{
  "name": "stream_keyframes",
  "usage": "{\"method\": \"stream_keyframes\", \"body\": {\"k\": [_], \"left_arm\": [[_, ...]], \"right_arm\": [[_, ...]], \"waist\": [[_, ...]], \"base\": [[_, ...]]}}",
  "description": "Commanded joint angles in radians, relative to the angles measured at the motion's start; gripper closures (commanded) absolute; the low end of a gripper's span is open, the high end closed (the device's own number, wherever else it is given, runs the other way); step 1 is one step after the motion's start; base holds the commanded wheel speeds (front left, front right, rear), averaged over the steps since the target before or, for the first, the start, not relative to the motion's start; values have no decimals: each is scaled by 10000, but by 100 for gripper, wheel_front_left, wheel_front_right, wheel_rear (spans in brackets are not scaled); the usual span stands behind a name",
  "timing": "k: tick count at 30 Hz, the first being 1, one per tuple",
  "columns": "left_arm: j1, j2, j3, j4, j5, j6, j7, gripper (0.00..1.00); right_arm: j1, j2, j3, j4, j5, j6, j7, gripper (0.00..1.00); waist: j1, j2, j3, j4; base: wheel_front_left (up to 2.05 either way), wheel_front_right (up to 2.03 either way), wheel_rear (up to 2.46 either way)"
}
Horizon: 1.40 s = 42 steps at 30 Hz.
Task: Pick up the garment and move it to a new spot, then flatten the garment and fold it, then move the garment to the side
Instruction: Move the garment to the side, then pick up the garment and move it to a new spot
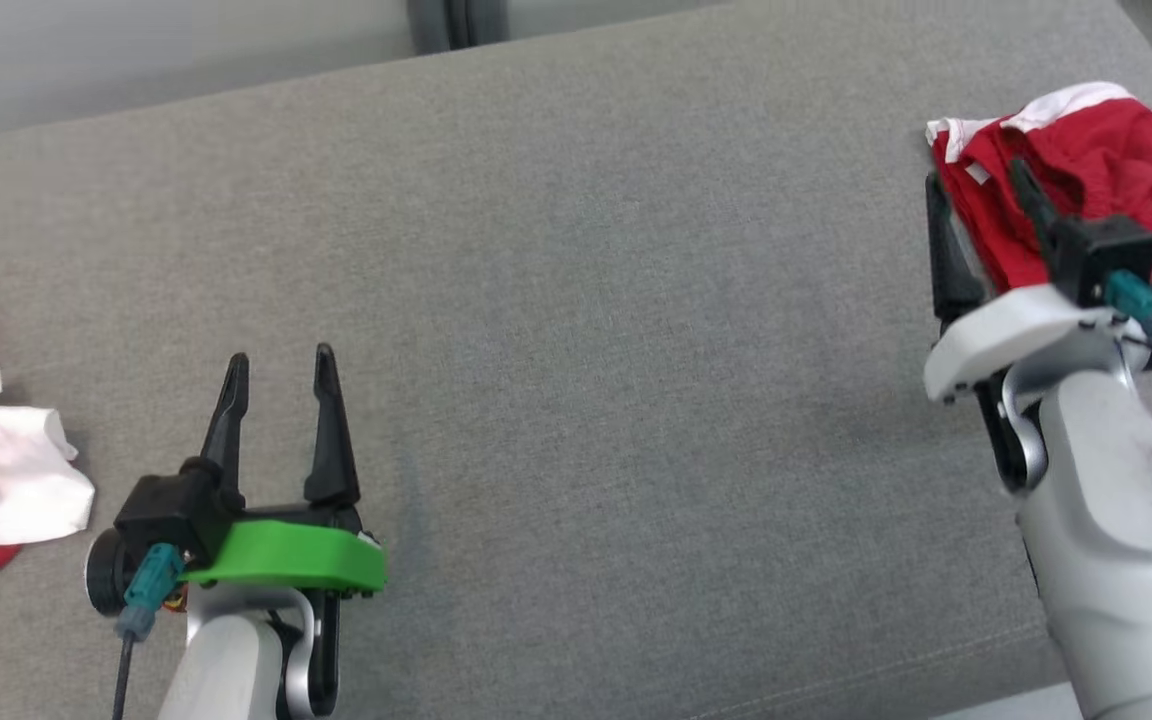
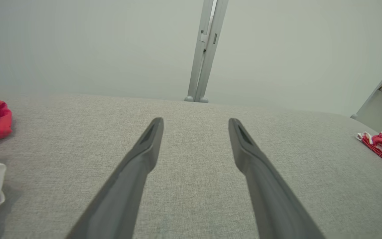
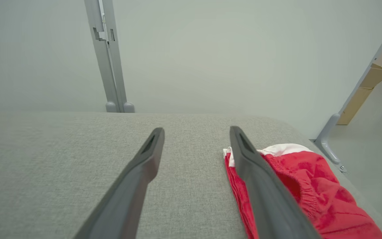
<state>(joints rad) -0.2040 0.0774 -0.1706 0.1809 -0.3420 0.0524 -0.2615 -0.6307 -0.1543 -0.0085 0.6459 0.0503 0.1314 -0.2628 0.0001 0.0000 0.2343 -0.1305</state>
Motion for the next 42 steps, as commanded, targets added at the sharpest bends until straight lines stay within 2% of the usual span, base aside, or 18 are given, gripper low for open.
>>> {"method": "stream_keyframes", "body": {"k": [1,7,15,20,37,42], "left_arm": [[395,-44,79,57,150,-35,-38,0],[1403,-173,551,25,267,-90,-39,0],[2202,-251,554,-145,337,-67,-40,0],[2290,-263,502,-191,183,-7,-41,0],[2251,-263,285,-173,53,195,-42,0],[2159,-260,250,-182,67,156,-42,0]], "right_arm": [[590,98,-29,-390,-49,-15,-25,0],[2759,699,-338,-2163,258,-15,-27,0],[4710,1012,-250,-3500,558,-15,-26,0],[5234,1005,233,-3830,1289,-15,-28,0],[5606,1023,434,-3784,1096,-15,-27,0],[5639,1025,356,-3829,1068,-15,-27,0]], "waist": [[-1,0,-919,705],[-1,0,-1341,1270],[-1,0,-1768,1729],[-1,0,-1903,1754],[-1,0,-2049,1713],[-1,0,-2011,2007]], "base": [[0,0,0],[0,0,0],[0,0,0],[0,0,0],[0,0,0],[0,0,0]]}}
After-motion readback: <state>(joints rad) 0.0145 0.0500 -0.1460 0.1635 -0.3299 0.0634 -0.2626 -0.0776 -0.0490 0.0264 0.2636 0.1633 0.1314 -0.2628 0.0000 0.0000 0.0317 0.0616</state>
